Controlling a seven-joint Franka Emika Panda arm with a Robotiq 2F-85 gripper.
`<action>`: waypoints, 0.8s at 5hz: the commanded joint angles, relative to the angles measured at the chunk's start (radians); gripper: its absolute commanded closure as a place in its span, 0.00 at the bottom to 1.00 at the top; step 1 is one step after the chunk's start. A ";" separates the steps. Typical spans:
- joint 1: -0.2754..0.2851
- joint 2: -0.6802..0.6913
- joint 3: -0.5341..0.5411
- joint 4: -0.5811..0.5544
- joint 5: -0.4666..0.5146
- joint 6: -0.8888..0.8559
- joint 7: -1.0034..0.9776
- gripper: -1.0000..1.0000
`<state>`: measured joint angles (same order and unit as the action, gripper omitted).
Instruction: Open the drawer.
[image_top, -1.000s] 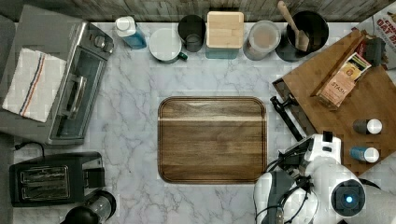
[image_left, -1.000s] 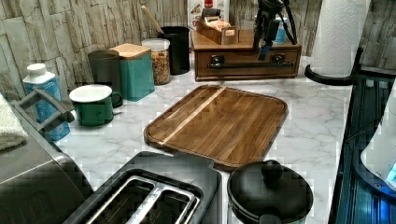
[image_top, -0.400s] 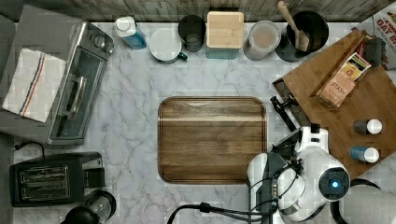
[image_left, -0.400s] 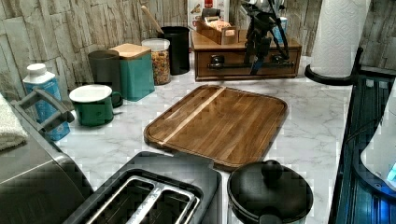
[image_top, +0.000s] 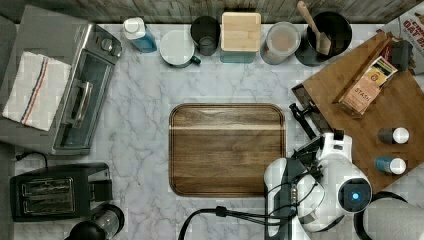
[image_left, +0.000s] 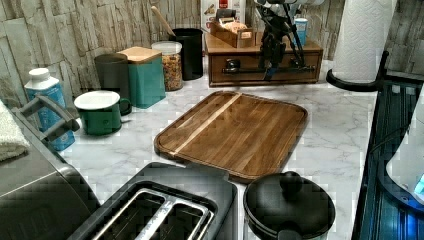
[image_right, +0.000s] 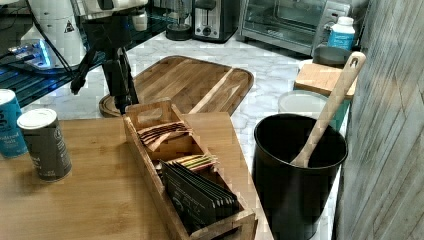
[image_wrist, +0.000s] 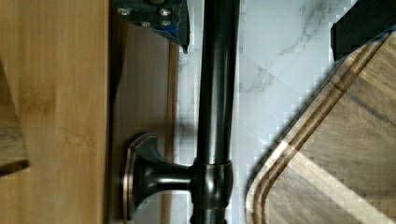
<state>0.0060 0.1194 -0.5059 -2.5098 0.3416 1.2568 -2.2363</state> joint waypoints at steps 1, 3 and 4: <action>-0.014 0.050 -0.012 0.137 -0.049 -0.152 -0.048 0.00; 0.011 0.066 -0.047 0.129 -0.105 -0.191 -0.003 0.00; 0.062 0.025 -0.103 0.114 -0.222 -0.277 0.102 0.00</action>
<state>0.0418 0.1797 -0.5576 -2.4141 0.1515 1.0557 -2.2441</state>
